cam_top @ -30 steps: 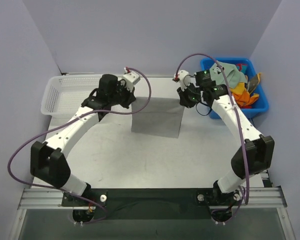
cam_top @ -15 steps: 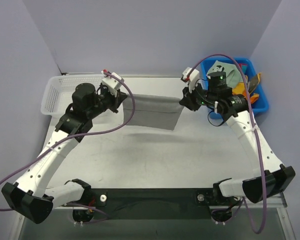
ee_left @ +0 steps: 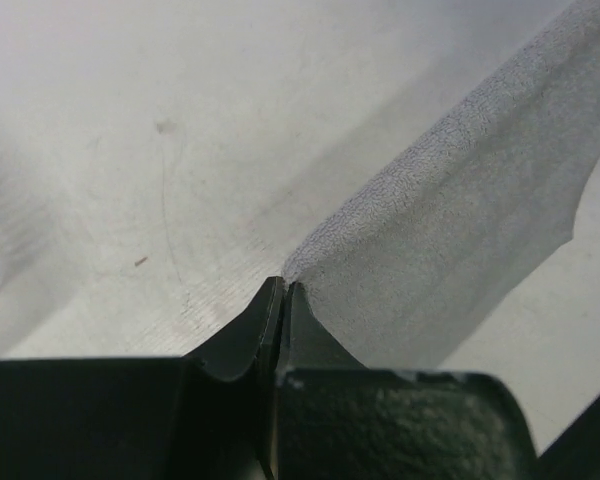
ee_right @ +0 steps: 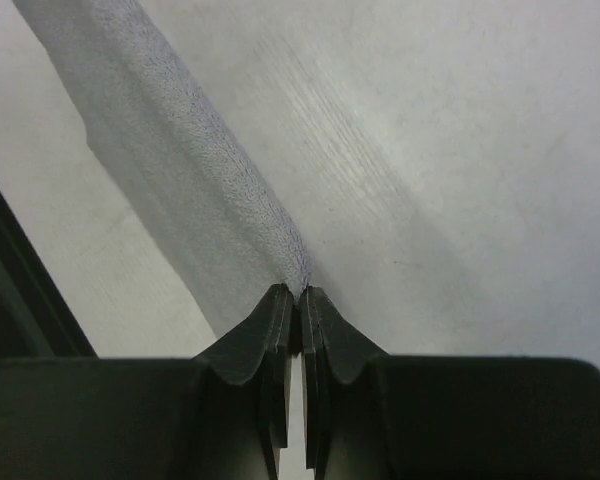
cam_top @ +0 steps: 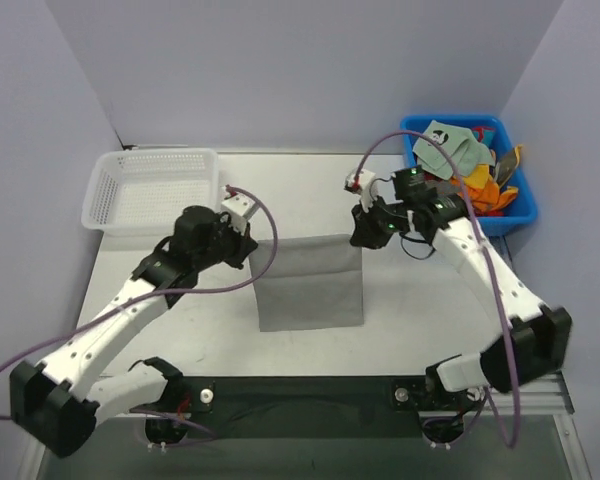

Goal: Fold and stack the towels
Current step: Fold the towel

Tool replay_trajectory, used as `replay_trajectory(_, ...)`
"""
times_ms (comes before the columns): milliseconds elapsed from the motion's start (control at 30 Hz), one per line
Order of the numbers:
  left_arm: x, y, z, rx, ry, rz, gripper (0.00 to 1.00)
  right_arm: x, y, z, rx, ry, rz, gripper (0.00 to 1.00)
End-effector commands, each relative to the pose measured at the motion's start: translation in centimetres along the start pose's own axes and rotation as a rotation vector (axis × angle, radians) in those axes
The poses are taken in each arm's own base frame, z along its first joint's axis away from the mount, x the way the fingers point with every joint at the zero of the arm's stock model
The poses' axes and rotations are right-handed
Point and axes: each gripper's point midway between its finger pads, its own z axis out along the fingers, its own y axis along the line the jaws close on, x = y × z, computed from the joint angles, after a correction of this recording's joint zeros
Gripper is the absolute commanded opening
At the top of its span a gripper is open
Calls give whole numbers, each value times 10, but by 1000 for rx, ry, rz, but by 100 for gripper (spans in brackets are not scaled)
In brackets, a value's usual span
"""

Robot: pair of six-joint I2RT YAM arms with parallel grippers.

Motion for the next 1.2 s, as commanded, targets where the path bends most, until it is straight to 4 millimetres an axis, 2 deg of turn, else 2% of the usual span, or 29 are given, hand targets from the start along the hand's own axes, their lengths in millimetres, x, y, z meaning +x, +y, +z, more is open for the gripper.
replay_trajectory(0, 23, 34, 50, -143, 104, -50, 0, 37, -43, 47, 14, 183, 78, 2)
replay_trajectory(33, 8, 41, 60, -168, 87, -46, 0, 37, -53, 54, 26, 200, 76, 1)
replay_trajectory(67, 8, 50, 72, -202, 106, -44, 0, 38, -65, 60, 43, 216, 76, 1)
replay_trajectory(100, 26, 60, 95, -223, 180, -49, 0, 50, -76, 77, 30, 260, 96, 1)
replay_trajectory(133, 23, 68, 105, -249, 190, -40, 0, 37, -89, 80, 49, 241, 83, 1)
replay_trajectory(167, 8, 73, 116, -257, 175, -41, 0, 48, -102, 94, 55, 276, 100, 1)
replay_trajectory(200, 22, 80, 134, -263, 224, -43, 0, 48, -111, 98, 71, 286, 95, 1)
replay_trajectory(233, 22, 87, 142, -278, 229, -44, 0, 42, -121, 101, 90, 284, 65, 1)
replay_trajectory(267, 11, 91, 149, -283, 204, -44, 0, 42, -128, 103, 103, 292, 55, 1)
replay_trajectory(300, 21, 96, 160, -287, 229, -45, 0, 51, -134, 110, 108, 321, 52, 1)
replay_trajectory(433, 21, 110, 173, -301, 200, -48, 0, 54, -148, 114, 127, 331, 34, 2)
replay_trajectory(533, 28, 112, 172, -292, 200, -52, 0, 53, -149, 112, 142, 329, 30, 2)
replay_trajectory(567, 24, 111, 168, -287, 187, -54, 0, 53, -146, 109, 142, 320, 31, 2)
replay_trajectory(600, 32, 110, 165, -279, 202, -58, 0, 53, -143, 108, 141, 319, 30, 2)
replay_trajectory(700, 33, 101, 155, -248, 198, -75, 0, 60, -132, 100, 143, 323, 50, 2)
replay_trajectory(733, 41, 95, 151, -227, 210, -95, 0, 62, -128, 98, 145, 328, 59, 2)
replay_trajectory(767, 37, 91, 145, -221, 197, -101, 0, 60, -124, 93, 153, 318, 70, 3)
replay_trajectory(800, 37, 87, 142, -208, 196, -112, 0, 70, -116, 93, 142, 338, 82, 3)
replay_trajectory(833, 45, 83, 137, -202, 207, -138, 0, 73, -110, 93, 137, 345, 78, 3)
replay_trajectory(867, 39, 80, 131, -194, 189, -147, 0, 70, -108, 87, 157, 341, 69, 3)
replay_trajectory(900, 42, 76, 128, -188, 191, -172, 0, 81, -101, 88, 153, 366, 73, 3)
replay_trajectory(1000, 49, 66, 113, -183, 196, -208, 0, 83, -89, 84, 170, 372, 68, 3)
replay_trajectory(1033, 51, 65, 110, -185, 196, -216, 0, 89, -84, 84, 165, 385, 77, 3)
replay_trajectory(1167, 78, 51, 93, -174, 233, -269, 0, 91, -67, 81, 171, 383, 96, 3)
